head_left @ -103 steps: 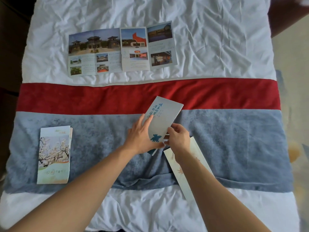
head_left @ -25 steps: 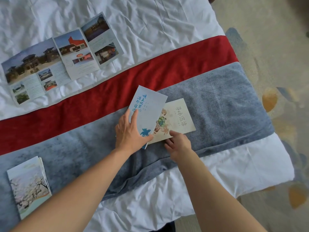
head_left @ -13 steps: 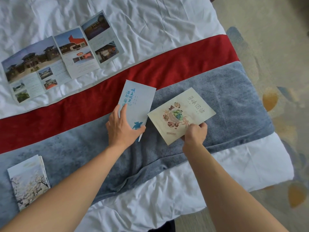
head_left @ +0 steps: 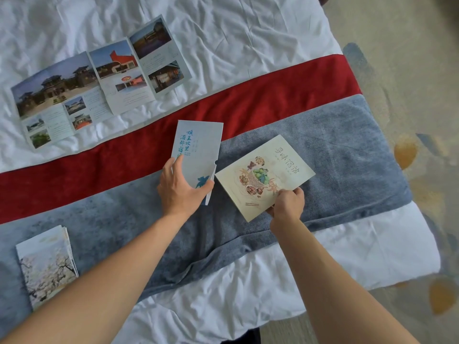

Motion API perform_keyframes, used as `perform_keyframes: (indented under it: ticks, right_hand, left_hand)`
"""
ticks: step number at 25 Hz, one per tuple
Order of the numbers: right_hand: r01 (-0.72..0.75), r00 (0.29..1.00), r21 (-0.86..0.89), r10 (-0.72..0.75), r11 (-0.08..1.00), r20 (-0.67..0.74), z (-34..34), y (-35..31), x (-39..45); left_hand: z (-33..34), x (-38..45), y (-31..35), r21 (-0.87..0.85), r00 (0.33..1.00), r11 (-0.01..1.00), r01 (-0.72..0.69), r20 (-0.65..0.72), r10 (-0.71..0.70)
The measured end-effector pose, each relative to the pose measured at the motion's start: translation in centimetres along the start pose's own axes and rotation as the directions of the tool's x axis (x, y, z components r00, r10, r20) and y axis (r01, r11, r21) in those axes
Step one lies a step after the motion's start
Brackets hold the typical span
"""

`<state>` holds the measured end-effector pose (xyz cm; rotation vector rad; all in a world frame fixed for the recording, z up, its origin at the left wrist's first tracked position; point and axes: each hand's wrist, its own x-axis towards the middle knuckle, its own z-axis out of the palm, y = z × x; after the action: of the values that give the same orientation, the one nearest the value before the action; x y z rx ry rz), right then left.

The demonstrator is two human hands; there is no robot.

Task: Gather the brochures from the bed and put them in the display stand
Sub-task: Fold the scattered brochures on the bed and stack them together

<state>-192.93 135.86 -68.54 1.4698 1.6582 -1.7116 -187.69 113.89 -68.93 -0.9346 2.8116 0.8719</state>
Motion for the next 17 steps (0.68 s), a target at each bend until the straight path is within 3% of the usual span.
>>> perform_keyframes:
  ticks: [17]
  right_hand:
    - [0.027, 0.995, -0.072, -0.019, 0.997, 0.1, 0.4, 1.0, -1.3]
  left_hand:
    - [-0.7, -0.7, -2.3, -0.079, 0.998, 0.995, 0.06, 0.014, -0.059]
